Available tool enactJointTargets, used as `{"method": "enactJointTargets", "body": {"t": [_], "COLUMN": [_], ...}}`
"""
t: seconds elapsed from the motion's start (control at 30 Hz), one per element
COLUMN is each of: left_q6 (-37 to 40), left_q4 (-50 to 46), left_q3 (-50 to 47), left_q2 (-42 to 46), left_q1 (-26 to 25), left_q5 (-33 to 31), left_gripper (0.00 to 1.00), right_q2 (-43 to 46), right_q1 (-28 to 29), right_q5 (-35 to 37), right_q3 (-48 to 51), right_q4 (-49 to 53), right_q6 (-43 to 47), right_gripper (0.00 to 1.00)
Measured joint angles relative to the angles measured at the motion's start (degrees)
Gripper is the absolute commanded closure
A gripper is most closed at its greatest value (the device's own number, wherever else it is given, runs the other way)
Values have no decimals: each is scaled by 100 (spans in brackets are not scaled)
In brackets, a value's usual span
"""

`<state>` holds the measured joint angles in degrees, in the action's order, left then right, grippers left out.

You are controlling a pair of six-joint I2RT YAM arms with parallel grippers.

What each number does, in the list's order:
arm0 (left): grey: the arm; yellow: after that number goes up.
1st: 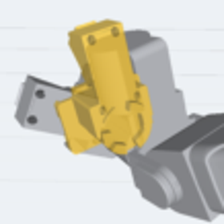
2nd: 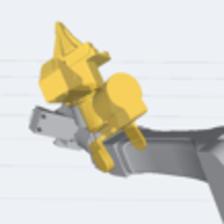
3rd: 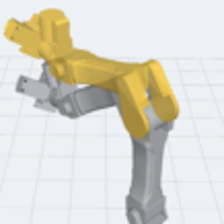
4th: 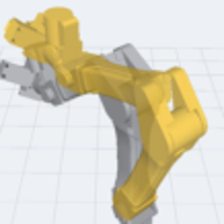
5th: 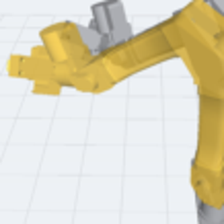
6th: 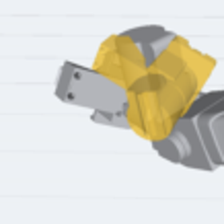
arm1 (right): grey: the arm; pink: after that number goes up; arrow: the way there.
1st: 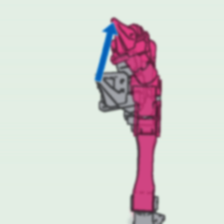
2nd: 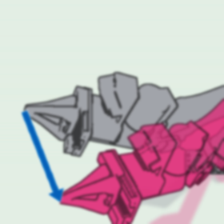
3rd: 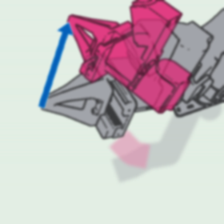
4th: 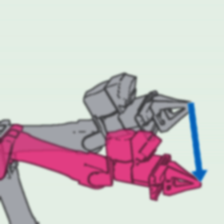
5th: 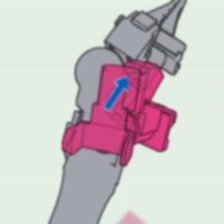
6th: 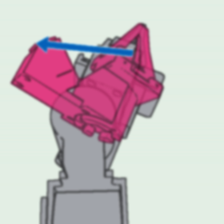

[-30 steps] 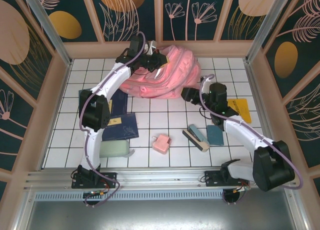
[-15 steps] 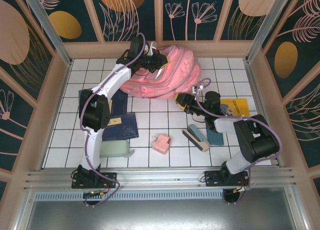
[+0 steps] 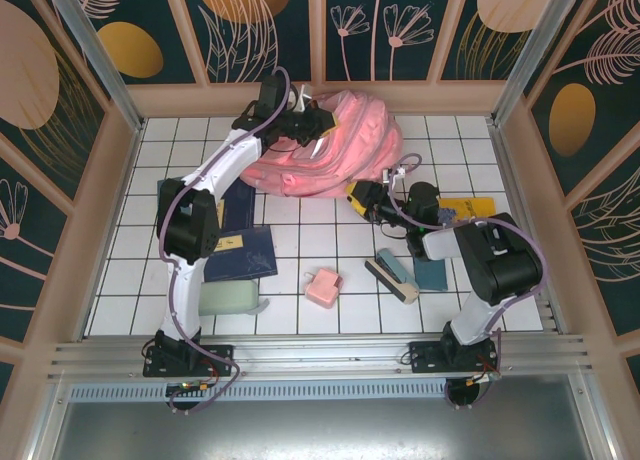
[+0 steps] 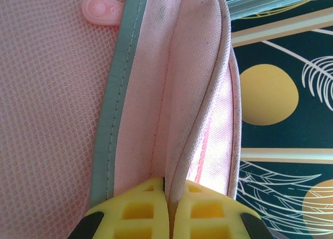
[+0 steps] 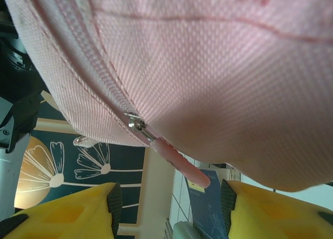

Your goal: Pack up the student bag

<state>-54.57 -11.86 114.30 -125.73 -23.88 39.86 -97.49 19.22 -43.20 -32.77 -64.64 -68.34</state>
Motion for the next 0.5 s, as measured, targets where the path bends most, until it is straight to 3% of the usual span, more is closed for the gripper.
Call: {"method": "enactJointTargets", "body": {"t": [0.5], "left_q6": [-107], "left_q4": [229], "left_q3": [-160], "left_q2": [15], "left_q1": [0], "left_q5": [2], "left_gripper": [100], "right_q2": [-83], "right_q1": [122], "right_q5": [212], "right_q3": [-7], "right_q4": [-358], "right_q6": [-278], "right_gripper": [60]}}
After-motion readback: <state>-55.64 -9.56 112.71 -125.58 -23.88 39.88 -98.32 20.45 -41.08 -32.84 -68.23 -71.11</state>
